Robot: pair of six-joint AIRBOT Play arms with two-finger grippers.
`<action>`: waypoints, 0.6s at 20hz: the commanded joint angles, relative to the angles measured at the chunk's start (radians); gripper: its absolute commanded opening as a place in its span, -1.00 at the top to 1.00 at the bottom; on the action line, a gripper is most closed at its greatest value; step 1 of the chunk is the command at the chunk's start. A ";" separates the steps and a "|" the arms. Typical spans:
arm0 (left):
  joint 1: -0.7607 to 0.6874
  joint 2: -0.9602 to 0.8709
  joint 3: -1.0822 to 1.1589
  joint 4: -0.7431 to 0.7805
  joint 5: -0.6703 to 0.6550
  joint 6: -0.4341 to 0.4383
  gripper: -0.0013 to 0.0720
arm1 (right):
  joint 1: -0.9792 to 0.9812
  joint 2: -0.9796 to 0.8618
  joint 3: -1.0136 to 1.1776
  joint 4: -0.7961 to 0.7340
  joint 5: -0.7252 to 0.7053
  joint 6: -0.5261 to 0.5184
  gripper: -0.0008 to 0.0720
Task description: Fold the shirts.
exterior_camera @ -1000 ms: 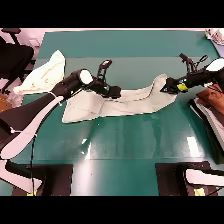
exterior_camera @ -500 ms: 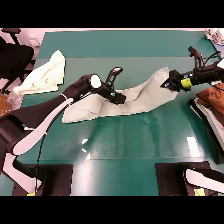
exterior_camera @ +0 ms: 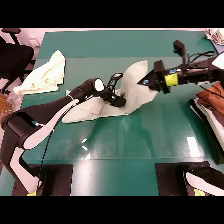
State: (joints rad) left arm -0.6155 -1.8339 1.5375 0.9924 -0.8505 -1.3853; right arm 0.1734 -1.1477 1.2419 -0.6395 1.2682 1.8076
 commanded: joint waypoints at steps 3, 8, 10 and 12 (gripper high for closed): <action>-0.001 0.030 0.167 0.059 -0.236 -0.002 0.89 | 0.091 -0.046 0.001 0.009 -0.014 0.042 0.94; -0.001 0.146 0.338 0.374 -0.536 -0.067 0.89 | 0.076 -0.048 0.002 0.017 -0.069 0.030 0.93; 0.000 0.212 0.355 0.616 -0.657 -0.126 0.89 | 0.091 -0.049 0.020 0.017 -0.137 0.032 0.93; 0.029 0.287 0.354 0.787 -0.724 -0.207 0.89 | 0.132 -0.066 0.059 0.018 -0.226 0.043 0.93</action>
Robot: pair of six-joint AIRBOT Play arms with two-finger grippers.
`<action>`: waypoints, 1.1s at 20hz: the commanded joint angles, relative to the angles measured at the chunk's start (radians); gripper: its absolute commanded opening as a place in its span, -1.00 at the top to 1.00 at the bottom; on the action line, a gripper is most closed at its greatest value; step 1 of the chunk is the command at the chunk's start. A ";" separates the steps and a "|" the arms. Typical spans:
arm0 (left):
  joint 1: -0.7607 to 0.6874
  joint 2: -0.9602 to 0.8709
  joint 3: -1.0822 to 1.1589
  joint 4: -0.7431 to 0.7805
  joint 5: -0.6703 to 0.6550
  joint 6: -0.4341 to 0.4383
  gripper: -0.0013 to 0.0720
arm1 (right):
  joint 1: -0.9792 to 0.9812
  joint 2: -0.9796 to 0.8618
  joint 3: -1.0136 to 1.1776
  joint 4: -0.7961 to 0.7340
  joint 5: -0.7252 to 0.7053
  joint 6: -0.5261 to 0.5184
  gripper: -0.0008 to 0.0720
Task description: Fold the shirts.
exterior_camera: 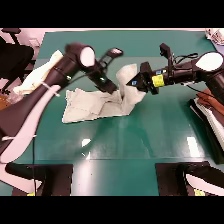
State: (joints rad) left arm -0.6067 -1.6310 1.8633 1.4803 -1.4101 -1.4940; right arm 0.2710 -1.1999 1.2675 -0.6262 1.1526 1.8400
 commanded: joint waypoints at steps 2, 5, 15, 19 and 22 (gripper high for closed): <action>0.084 0.154 0.028 0.364 -0.225 -0.132 0.89 | 0.106 -0.067 0.098 0.005 -0.156 0.021 0.93; 0.213 0.254 0.028 0.364 -0.284 -0.158 0.89 | 0.267 -0.196 0.213 0.005 -0.218 0.023 0.93; 0.389 0.371 0.028 0.252 -0.289 -0.204 0.89 | 0.636 -0.825 0.608 0.151 -0.588 0.082 0.89; 0.389 0.371 0.028 0.238 -0.293 -0.204 0.89 | 0.665 -1.014 0.775 0.290 -0.680 0.072 0.14; 0.389 0.371 0.028 0.239 -0.296 -0.204 0.89 | 0.596 -0.962 0.771 0.282 -0.697 -0.102 0.13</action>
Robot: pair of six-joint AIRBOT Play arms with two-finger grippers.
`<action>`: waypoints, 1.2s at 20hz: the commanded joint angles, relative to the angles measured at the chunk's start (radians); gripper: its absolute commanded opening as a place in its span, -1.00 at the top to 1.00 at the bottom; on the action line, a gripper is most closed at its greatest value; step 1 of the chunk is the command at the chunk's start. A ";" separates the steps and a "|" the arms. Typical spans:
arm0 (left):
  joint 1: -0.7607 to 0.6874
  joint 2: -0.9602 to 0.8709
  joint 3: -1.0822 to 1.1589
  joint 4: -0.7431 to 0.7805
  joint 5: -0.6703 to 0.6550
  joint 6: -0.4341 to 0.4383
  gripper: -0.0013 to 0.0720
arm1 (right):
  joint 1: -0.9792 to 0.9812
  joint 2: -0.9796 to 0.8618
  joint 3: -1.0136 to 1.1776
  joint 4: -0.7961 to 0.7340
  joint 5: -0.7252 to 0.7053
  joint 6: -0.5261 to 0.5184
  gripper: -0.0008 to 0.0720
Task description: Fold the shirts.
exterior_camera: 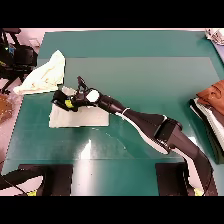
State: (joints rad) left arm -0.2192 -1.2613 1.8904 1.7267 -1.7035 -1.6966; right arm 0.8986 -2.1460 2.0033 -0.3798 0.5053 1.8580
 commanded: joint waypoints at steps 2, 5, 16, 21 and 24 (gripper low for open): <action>0.002 0.001 -0.006 -0.008 0.005 0.000 0.89 | -0.126 0.066 -0.010 -0.063 0.065 -0.139 0.13; 0.002 0.001 -0.032 -0.009 0.009 0.000 0.89 | -0.280 0.192 -0.036 -0.439 0.496 -0.101 0.08; 0.002 0.000 -0.062 -0.015 0.011 -0.001 0.89 | -0.521 0.710 -1.001 -0.206 0.340 -0.496 -0.96; 0.002 0.000 -0.062 -0.034 0.013 -0.002 0.89 | -0.369 0.636 -1.137 0.286 0.095 -0.923 -0.96; 0.002 0.001 -0.062 -0.035 0.008 -0.005 0.89 | -0.239 0.496 -1.015 0.356 -0.018 -0.967 -0.96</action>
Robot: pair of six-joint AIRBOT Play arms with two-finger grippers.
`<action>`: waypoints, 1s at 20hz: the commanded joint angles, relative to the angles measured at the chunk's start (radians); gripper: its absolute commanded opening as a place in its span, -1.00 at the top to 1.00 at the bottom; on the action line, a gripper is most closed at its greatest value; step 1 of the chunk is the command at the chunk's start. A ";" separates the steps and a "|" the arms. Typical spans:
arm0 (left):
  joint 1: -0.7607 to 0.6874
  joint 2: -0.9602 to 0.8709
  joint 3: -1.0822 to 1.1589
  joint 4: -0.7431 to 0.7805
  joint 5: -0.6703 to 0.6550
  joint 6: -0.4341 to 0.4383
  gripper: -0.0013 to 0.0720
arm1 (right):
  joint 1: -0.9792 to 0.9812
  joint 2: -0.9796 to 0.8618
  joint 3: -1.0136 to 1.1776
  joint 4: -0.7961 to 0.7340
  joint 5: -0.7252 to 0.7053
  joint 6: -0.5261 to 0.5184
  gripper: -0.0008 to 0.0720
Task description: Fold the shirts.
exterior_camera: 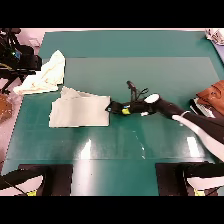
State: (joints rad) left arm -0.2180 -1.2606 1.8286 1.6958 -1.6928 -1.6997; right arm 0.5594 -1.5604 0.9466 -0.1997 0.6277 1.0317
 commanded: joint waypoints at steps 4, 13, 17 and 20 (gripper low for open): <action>0.001 0.000 0.000 -0.004 0.002 -0.002 0.89 | 0.146 -0.166 0.341 0.174 -0.147 -0.168 0.92; 0.001 0.000 0.000 -0.084 0.014 -0.002 0.89 | -0.400 0.269 0.712 -0.933 0.349 0.903 0.95; 0.000 0.000 0.000 -0.124 0.032 -0.003 0.89 | -0.818 0.309 0.866 -1.099 0.678 0.964 0.95; 0.000 0.000 0.000 -0.134 0.034 -0.028 0.89 | -1.122 0.308 0.938 -1.065 0.727 0.925 0.95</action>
State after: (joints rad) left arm -0.2180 -1.2610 1.8286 1.5833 -1.6665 -1.7096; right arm -0.2924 -1.2690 1.8042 -1.1908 1.2098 1.9102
